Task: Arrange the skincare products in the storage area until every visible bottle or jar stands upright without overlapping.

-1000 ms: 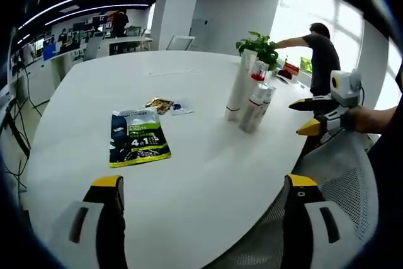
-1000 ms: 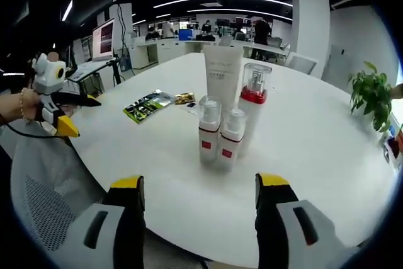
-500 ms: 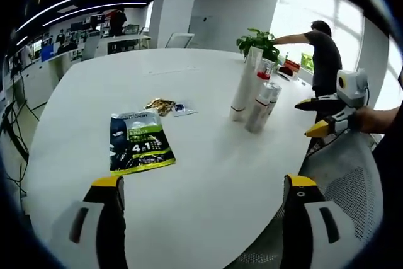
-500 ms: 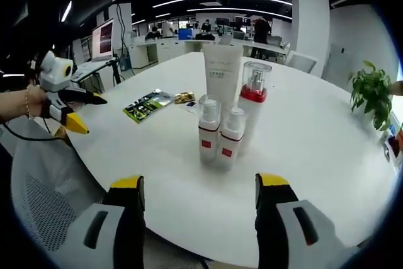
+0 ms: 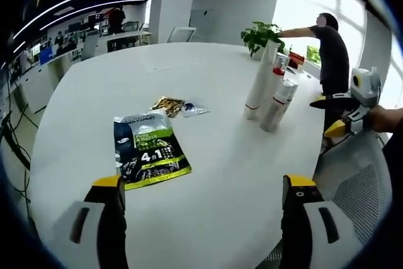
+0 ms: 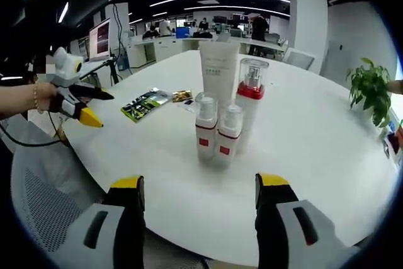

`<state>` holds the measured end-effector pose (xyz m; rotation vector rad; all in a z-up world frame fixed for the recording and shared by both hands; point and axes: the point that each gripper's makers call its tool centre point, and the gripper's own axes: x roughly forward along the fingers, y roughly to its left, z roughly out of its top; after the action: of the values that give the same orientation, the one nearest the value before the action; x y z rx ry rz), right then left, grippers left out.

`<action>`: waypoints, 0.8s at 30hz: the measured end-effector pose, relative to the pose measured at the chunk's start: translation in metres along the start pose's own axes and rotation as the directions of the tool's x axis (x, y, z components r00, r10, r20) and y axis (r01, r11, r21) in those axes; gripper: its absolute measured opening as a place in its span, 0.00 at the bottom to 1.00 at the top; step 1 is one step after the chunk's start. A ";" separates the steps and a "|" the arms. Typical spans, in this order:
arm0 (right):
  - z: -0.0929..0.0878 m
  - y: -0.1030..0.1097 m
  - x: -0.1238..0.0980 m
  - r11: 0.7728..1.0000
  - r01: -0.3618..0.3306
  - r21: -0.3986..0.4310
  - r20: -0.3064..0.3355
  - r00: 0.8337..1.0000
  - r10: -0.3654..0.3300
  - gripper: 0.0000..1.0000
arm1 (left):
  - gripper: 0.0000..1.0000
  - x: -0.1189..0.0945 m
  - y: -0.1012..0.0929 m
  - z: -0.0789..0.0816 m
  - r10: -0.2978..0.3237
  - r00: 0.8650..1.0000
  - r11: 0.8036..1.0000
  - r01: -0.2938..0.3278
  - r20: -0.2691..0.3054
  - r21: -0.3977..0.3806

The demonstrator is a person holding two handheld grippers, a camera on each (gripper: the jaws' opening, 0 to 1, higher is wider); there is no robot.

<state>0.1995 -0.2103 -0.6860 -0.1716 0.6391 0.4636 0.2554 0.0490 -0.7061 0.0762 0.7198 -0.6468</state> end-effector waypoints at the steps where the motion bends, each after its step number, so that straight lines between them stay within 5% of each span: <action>1: 0.000 0.000 0.000 1.000 0.000 0.001 -0.001 1.000 0.000 0.71 | 0.97 0.001 0.001 0.000 0.001 1.000 1.000 -0.001 -0.003 0.000; 24: -0.005 -0.002 0.002 1.000 0.002 0.024 -0.024 1.000 -0.002 0.71 | 0.94 0.039 0.038 0.001 0.088 0.991 0.996 -0.089 -0.103 -0.007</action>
<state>0.1993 -0.2131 -0.6911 -0.1554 0.6673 0.4526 0.2999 0.0587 -0.7356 0.1304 0.8148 -0.5567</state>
